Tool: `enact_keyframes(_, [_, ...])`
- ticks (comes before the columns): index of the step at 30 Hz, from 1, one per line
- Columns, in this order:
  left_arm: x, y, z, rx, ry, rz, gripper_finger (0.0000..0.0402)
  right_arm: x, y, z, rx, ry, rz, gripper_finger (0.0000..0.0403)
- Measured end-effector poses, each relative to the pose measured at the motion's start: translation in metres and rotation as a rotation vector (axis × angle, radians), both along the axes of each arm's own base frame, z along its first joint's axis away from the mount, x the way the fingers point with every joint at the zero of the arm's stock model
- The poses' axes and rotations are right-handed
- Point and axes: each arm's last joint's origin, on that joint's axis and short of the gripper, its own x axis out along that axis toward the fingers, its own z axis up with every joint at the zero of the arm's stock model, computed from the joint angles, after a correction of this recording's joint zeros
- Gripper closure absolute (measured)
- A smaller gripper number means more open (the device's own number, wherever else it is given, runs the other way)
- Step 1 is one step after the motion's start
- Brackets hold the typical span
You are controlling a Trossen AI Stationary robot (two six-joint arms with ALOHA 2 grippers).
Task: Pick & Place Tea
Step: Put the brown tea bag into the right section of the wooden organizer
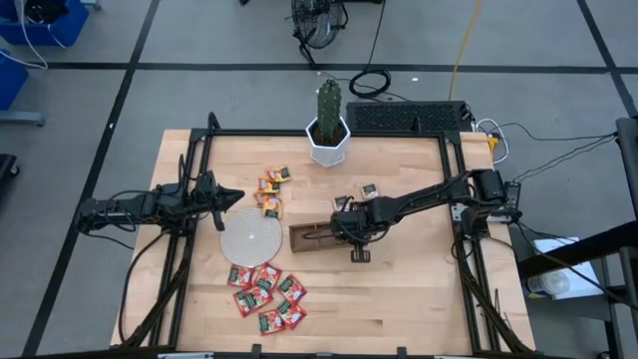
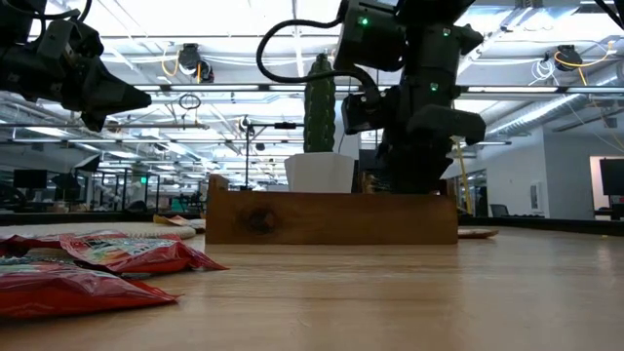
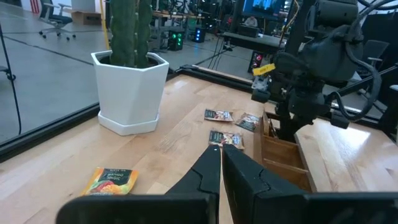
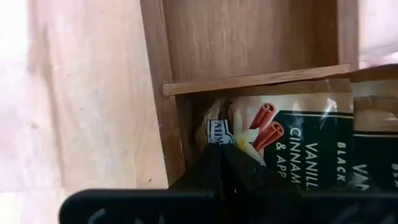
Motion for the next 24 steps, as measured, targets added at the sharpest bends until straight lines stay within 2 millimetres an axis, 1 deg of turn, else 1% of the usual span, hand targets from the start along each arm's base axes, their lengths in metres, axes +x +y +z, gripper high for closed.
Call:
enact_keyframes(18, [0.0,0.0,0.0,0.0,0.0,0.0,0.038,-0.001,0.019,0.0,-0.332,-0.095,-0.135,0.0403])
enact_keyframes(24, [0.0,0.0,0.0,0.0,0.0,0.0,0.038,0.0,0.024,0.0,-0.388,-0.128,-0.131,0.0403])
